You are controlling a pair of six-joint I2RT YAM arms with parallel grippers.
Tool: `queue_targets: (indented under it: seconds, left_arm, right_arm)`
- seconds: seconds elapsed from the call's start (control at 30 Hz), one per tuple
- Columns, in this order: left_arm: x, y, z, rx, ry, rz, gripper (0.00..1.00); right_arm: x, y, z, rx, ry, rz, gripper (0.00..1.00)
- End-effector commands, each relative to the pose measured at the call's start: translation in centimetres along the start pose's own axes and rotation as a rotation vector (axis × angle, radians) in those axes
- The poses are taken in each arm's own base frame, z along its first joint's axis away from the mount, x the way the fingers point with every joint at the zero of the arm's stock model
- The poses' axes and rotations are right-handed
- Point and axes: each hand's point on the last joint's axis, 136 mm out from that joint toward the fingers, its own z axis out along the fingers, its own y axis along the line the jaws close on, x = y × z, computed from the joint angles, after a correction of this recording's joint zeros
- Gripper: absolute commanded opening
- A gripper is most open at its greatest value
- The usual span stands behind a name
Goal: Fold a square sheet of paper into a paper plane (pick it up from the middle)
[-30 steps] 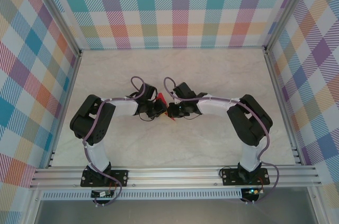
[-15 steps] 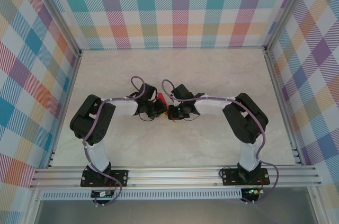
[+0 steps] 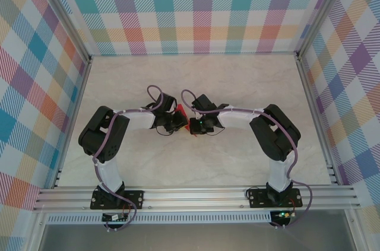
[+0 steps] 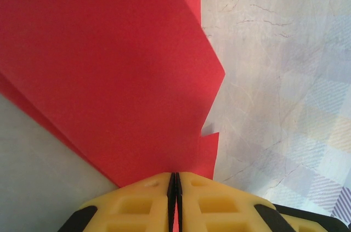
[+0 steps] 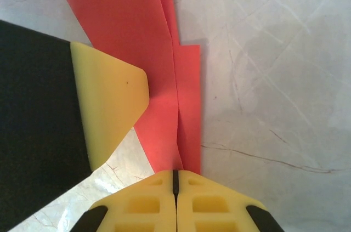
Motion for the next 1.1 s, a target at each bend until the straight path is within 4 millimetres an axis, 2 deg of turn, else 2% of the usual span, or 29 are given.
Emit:
queue_targets:
  seconds: [0.0, 0.07, 0.23, 0.3, 0.4, 0.77, 1.07]
  left_arm:
    - [1.3, 4.2, 0.6, -0.166, 0.024, -0.038, 0.13]
    - [1.2, 4.2, 0.6, -0.165, 0.024, -0.037, 0.13]
    - [1.2, 4.2, 0.6, -0.165, 0.024, -0.036, 0.13]
    - [1.2, 4.1, 0.5, -0.163, 0.022, -0.036, 0.13]
    - [1.3, 4.1, 0.5, -0.164, 0.022, -0.035, 0.13]
    - [1.4, 4.3, 0.5, -0.166, 0.024, -0.035, 0.13]
    - [1.2, 4.4, 0.5, -0.173, 0.02, -0.035, 0.13]
  right_arm:
    - [3.1, -2.1, 0.4, 0.067, 0.104, 0.022, 0.06]
    - [2.8, -1.4, -0.1, 0.034, 0.097, 0.015, 0.06]
    - [0.7, 1.5, -2.9, -0.064, 0.007, -0.024, 0.07]
    - [0.4, 2.3, -3.2, -0.097, -0.001, -0.028, 0.08]
    - [0.6, 2.9, -2.5, -0.133, 0.027, -0.024, 0.08]
    - [2.0, 0.4, -0.3, -0.077, 0.104, 0.043, 0.08]
    - [3.4, -1.8, 0.3, 0.007, 0.144, 0.066, 0.08]
